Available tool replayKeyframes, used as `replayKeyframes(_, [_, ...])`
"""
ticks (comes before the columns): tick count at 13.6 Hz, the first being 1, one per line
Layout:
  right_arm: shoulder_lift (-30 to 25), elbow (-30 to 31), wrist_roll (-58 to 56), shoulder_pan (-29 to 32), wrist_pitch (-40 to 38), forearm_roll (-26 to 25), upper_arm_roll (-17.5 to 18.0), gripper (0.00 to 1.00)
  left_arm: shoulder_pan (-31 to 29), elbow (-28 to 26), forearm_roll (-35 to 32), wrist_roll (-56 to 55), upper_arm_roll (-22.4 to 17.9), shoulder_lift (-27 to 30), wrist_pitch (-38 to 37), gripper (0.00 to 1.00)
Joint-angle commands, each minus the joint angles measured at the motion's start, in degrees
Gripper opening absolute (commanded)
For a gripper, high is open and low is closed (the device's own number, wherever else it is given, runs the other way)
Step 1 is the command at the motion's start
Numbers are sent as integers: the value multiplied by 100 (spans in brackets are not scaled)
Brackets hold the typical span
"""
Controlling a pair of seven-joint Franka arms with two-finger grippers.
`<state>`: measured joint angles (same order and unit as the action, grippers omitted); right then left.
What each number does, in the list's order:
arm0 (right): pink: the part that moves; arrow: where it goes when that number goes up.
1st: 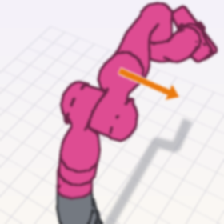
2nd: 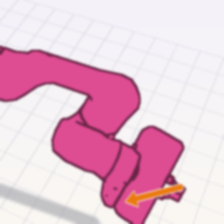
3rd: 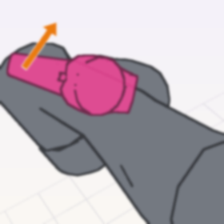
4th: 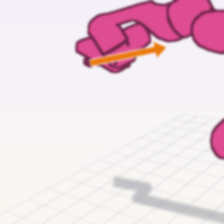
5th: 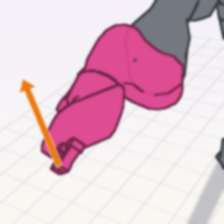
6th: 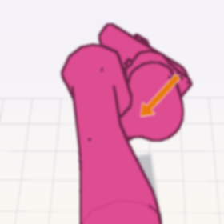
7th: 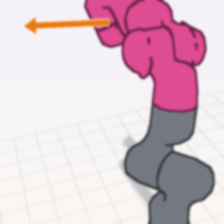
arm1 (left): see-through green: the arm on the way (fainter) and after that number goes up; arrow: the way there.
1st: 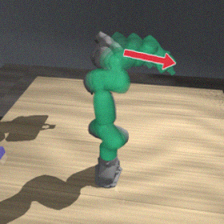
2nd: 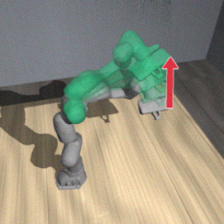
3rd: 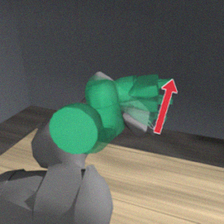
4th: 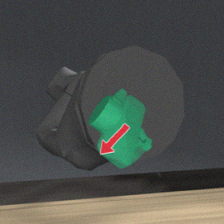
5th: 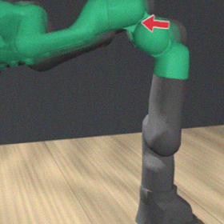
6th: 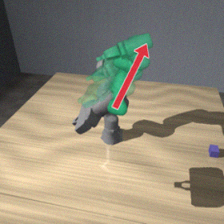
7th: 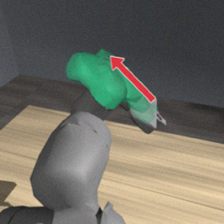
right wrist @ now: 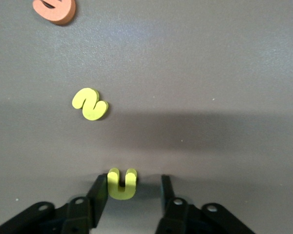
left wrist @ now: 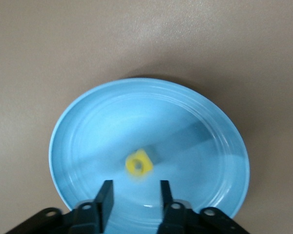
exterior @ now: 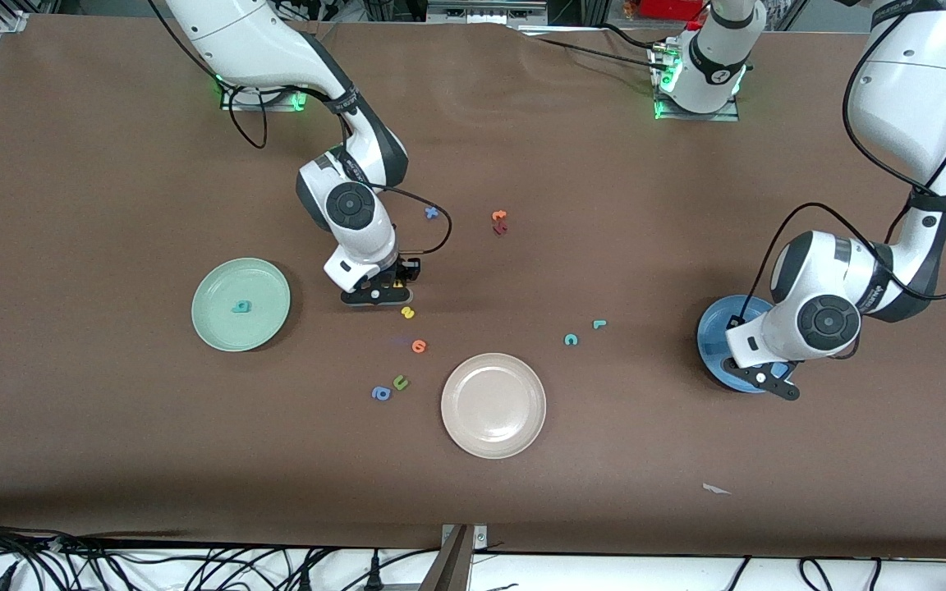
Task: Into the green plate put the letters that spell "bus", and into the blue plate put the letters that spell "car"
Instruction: 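Move the yellow block to the blue plate while the right gripper grasps, then release the yellow block over the blue plate while the right gripper drops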
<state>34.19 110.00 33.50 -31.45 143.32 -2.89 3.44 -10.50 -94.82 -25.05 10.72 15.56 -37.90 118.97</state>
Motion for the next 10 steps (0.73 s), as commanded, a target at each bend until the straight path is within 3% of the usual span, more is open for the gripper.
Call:
replayKeyframes(1, [88,-84,130,-37,56,-115,-10,22,4,192,-97,97,70,-60,-93,100])
replayKeyframes(2, [80,-84,122,-28,38,-115,-10,14,4,192,-36,27,96,-51,-102,100])
replayKeyframes(5, [-200,-76,-10,24,-224,-124,-62,13,214,184,841,-483,219,-34,-93,100])
replayKeyframes(10, [-922,-32,-1922,51,-1613,-72,-992,13,329,-193,949,-2107,974,19,256,94])
